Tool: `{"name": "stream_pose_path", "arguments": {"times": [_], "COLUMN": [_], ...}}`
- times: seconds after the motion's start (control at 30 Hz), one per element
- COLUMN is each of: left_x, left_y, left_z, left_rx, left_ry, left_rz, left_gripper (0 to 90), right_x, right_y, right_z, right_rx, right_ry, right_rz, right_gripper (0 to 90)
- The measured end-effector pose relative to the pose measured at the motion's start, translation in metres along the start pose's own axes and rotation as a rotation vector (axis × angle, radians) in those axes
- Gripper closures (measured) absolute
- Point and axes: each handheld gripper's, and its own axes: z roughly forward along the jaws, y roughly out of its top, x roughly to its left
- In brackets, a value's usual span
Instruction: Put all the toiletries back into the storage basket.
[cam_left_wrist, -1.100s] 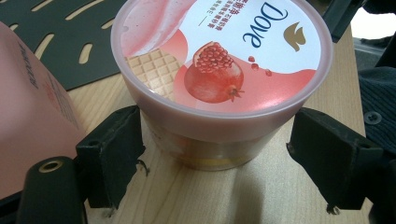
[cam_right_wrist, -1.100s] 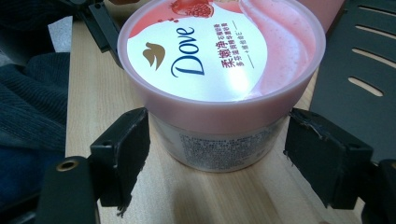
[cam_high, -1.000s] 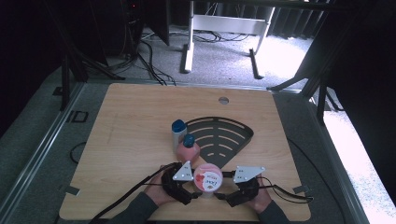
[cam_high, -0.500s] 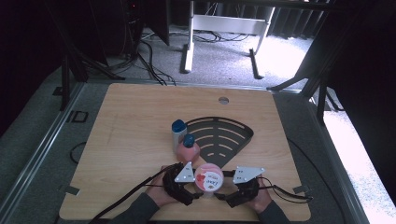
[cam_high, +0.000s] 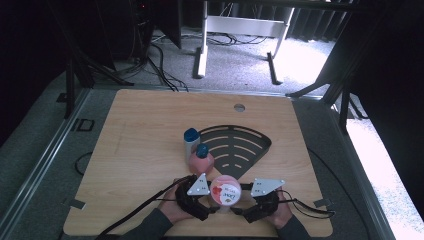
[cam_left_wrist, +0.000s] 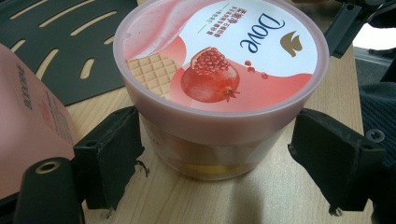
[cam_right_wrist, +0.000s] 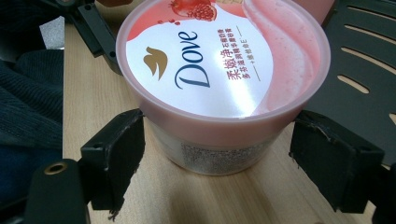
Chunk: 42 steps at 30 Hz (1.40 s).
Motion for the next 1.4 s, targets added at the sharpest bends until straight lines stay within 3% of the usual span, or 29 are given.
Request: {"name": "stream_pose_path", "arguments": {"times": [0.87,1.4], "left_x": [-0.003,0.005], "left_y": [0.017,0.038], "left_z": [-0.007,0.000], "left_rx": [-0.010,-0.002], "left_ry": [0.021,0.032], "left_rz": [0.011,0.038], "left_gripper": [16.8,16.8], "right_x": [-0.003,-0.015], "right_y": [0.009,0.015], "right_z": [-0.014,-0.028], "right_rx": [-0.014,-0.005], "right_ry": [-0.002,-0.032], "right_rz": [-0.021,-0.027], "right_gripper": [17.6,16.9]}}
